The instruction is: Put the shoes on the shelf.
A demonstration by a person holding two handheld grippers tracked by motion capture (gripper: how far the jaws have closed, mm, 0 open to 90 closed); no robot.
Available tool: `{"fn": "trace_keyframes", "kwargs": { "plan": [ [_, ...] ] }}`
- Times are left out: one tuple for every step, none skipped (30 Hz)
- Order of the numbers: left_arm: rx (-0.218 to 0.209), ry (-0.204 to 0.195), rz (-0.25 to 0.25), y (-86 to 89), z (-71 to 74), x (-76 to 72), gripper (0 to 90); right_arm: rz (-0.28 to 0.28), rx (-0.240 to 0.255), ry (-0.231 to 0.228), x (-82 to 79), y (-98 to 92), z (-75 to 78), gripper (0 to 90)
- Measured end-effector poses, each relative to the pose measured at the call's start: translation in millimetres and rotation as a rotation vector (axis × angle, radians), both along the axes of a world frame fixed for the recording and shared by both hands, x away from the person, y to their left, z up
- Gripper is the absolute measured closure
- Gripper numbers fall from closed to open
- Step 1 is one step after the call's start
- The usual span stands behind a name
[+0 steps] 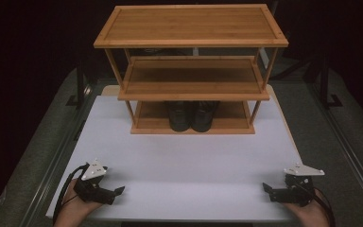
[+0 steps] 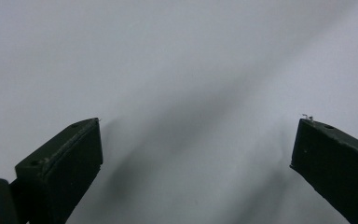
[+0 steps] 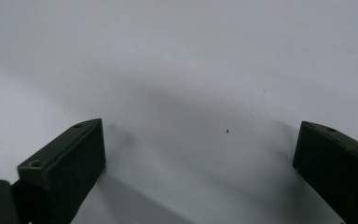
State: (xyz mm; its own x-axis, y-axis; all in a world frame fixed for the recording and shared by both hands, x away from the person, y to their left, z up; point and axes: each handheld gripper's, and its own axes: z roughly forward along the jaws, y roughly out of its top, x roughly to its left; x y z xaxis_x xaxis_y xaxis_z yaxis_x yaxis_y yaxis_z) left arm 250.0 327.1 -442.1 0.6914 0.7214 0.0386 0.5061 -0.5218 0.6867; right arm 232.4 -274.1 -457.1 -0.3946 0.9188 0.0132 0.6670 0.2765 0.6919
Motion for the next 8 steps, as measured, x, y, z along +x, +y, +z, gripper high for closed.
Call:
{"fn": "trace_keyframes", "kwargs": {
  "plan": [
    [0.0,0.001,0.0,1.1,-1.7,-0.6,1.4,0.001,0.002,-0.002,-0.6,-0.2,-0.3,2.0],
    [0.003,0.011,0.001,2.0,-5.5,-0.8,1.4,0.002,0.003,-0.003,-0.6,-0.1,-0.5,1.9],
    [-0.019,0.015,0.001,3.5,-7.9,-0.5,1.0,0.003,0.002,-0.006,-0.5,-0.2,-0.8,1.9],
    [-0.02,0.015,0.001,4.0,-7.7,-0.4,0.2,0.003,0.002,-0.007,-0.6,-0.2,-0.9,1.9],
    [-0.017,0.014,0.0,3.5,-7.6,-0.2,0.2,0.003,0.003,-0.008,-0.7,-0.3,-1.0,1.9],
    [-0.015,0.014,-0.001,3.2,-7.7,-0.3,0.1,0.003,0.003,-0.01,-0.7,-0.4,-1.1,1.9],
    [-0.017,0.014,-0.001,3.5,-7.6,-0.1,0.1,0.004,0.003,-0.01,-0.8,-0.4,-1.1,1.9],
    [-0.02,0.016,-0.001,3.8,-7.4,0.0,0.1,0.003,0.003,-0.009,-0.7,-0.4,-1.0,1.9]
  ]
}}
